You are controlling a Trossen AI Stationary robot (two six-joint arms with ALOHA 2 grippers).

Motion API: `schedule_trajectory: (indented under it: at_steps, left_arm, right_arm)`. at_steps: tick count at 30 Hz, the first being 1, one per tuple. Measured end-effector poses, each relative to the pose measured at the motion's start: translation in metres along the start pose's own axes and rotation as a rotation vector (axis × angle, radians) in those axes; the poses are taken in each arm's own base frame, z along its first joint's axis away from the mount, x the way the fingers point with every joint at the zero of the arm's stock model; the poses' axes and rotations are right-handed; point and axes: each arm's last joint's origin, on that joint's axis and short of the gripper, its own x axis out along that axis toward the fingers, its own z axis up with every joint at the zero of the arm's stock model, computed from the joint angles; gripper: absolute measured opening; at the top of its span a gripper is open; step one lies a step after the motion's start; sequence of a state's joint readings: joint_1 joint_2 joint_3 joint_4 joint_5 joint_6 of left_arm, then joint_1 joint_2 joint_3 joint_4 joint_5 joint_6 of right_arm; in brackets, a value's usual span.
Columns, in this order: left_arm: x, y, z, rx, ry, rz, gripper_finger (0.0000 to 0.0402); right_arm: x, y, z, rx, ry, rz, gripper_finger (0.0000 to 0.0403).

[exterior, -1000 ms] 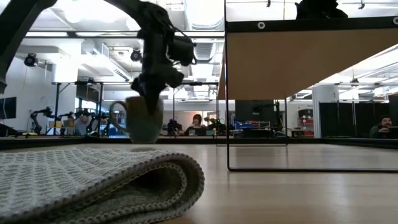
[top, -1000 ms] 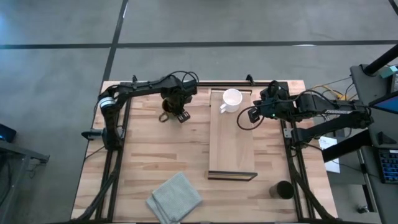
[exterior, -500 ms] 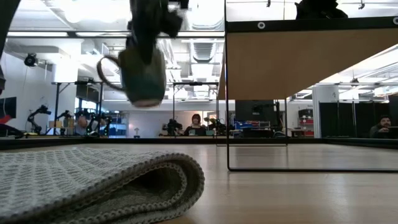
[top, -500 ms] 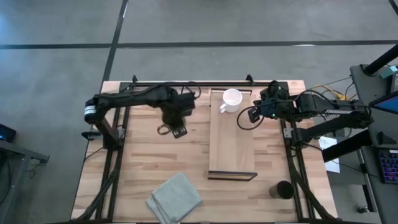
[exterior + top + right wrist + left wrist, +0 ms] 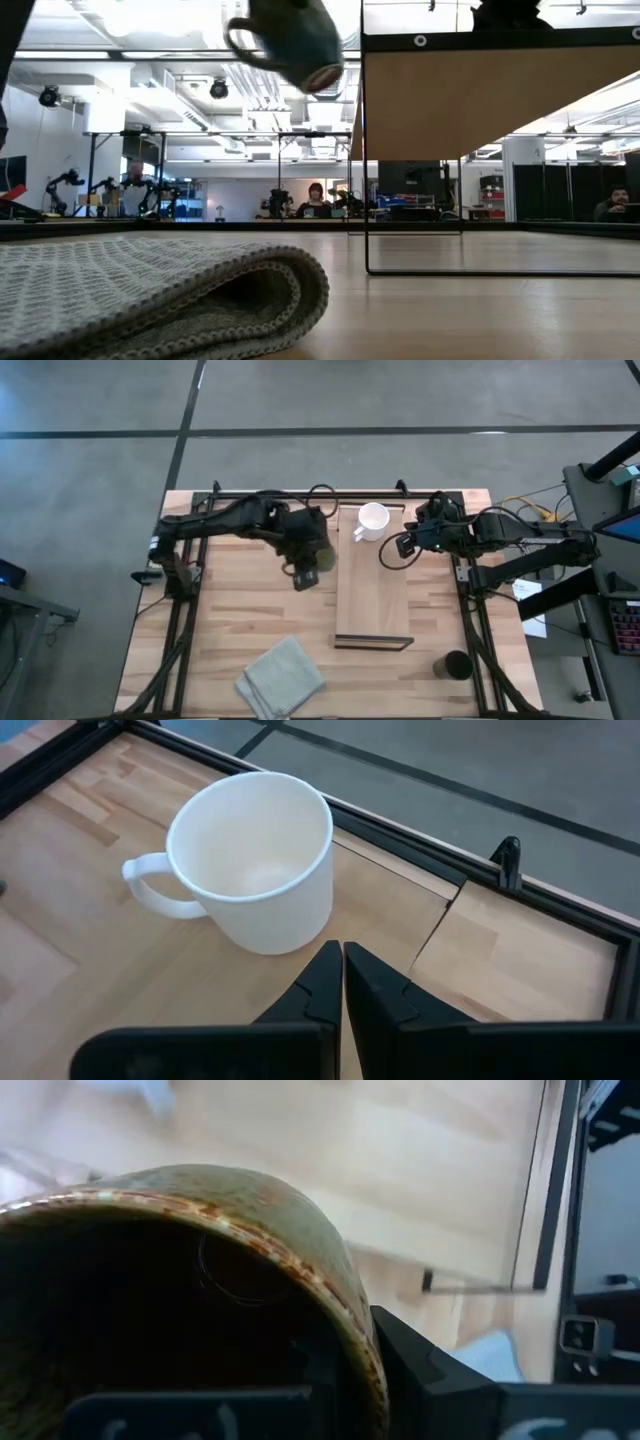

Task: Stack small to large cups/mugs on shelf
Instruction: Put the green and blue mug on the shelf

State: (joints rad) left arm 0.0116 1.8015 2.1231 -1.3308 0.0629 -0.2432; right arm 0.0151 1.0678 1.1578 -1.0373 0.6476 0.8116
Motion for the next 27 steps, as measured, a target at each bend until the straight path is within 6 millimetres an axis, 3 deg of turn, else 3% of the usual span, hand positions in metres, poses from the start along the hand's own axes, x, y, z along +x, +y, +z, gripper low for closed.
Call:
schedule_trajectory:
  at_steps: [11, 20, 27]
  left_arm:
    - [0.035, -0.01, 0.038, 0.087, -0.049, -0.031, 0.0017]
    - [0.046, -0.014, 0.046, 0.092, -0.102, -0.095, 0.0017]
    - [0.057, -0.017, 0.047, 0.093, -0.087, -0.092, 0.0017]
  right_arm:
    - [0.0, 0.0, -0.001, -0.002, 0.02, 0.016, 0.0009]
    - [0.0, 0.005, -0.002, 0.012, 0.119, 0.142, 0.0009]
    - [-0.002, 0.012, 0.002, 0.016, 0.088, 0.218, 0.0009]
